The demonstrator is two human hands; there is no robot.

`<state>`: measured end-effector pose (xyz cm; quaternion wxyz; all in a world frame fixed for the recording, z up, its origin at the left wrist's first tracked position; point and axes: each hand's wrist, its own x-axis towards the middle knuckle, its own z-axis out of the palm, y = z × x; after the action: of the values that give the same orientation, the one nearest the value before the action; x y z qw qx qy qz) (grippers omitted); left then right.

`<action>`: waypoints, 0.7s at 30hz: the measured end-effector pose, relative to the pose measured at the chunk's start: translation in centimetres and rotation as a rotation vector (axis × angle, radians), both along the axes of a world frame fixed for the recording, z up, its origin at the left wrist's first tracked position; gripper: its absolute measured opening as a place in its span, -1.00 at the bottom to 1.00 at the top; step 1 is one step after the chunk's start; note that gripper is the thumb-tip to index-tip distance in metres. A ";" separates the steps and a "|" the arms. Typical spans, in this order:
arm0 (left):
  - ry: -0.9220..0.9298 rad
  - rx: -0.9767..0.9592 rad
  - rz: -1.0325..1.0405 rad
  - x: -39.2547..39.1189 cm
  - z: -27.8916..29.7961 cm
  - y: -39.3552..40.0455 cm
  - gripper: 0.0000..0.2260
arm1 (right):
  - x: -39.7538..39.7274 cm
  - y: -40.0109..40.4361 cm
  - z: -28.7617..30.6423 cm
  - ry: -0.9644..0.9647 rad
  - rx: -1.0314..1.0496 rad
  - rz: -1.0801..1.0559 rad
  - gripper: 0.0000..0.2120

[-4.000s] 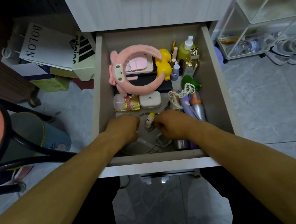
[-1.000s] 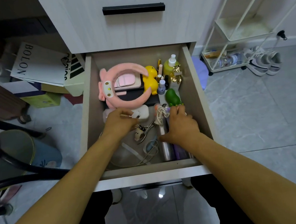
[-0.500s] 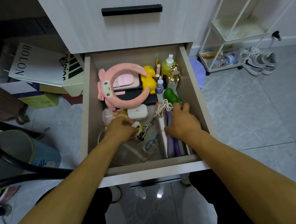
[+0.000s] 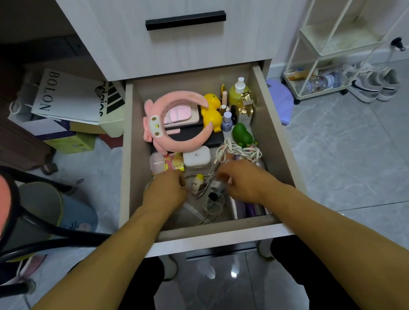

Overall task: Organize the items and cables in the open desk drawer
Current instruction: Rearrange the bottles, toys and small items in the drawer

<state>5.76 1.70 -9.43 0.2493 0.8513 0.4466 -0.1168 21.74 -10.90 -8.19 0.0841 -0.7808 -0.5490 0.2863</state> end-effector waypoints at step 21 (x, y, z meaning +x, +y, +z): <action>0.464 -0.492 -0.358 -1.6 1.1 -0.5 -0.74 | -1.0 0.1 -1.3 -0.227 -0.234 0.293 -0.76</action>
<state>4.19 1.19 -8.31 0.3143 0.7814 0.2940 -0.4519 20.78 -10.76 -9.46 -0.1116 -0.7244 -0.6254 0.2676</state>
